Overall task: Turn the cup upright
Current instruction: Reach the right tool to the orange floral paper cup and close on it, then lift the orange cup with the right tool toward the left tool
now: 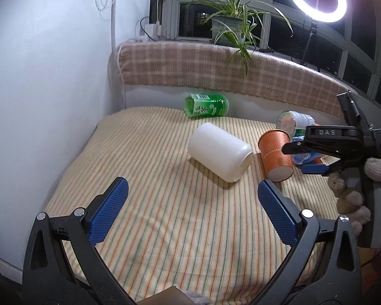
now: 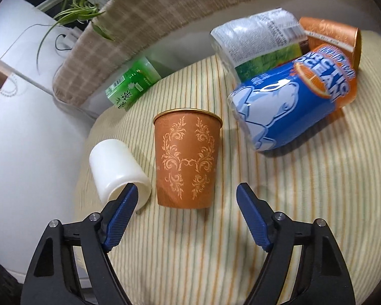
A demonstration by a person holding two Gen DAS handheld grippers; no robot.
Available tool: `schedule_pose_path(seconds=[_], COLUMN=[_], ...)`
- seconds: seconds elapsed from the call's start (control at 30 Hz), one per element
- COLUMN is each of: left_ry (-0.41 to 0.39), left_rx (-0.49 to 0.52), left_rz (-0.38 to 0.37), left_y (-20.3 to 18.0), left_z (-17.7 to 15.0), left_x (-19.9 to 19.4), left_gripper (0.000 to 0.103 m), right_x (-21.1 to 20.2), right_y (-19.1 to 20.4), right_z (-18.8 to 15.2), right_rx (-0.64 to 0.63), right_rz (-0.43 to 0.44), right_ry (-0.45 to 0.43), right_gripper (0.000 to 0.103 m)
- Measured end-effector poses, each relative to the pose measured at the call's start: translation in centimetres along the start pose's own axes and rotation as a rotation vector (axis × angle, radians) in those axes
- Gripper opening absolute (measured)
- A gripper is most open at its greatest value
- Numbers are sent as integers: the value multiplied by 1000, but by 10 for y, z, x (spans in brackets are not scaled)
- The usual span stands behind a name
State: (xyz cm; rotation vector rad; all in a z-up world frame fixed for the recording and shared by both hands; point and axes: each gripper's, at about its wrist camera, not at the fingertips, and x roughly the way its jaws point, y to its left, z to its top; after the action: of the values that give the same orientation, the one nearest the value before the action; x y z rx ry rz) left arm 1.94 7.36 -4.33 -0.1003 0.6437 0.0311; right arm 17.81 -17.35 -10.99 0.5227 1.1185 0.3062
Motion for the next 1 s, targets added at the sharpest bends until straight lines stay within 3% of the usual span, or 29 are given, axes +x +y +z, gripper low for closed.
schedule_pose_path(seconds=[0.23, 0.4, 0.67, 1.0], left_ry=[39, 54, 70, 120], left_rx=[-12, -8, -22, -37], left_rz=[-20, -20, -10, -55], left_y=[1, -1, 0, -4], left_z=[-1, 1, 5, 5], left_x=[9, 13, 22, 30], left_gripper=[100, 98, 98, 97], right_x=[19, 29, 26, 4], right_y=[7, 8, 5, 5], right_z=[4, 7, 5, -16], right_rx=[3, 2, -13, -46], right_rz=[-26, -45, -19, 48], right_ry=[21, 36, 37, 45], right_gripper=[73, 57, 56, 56])
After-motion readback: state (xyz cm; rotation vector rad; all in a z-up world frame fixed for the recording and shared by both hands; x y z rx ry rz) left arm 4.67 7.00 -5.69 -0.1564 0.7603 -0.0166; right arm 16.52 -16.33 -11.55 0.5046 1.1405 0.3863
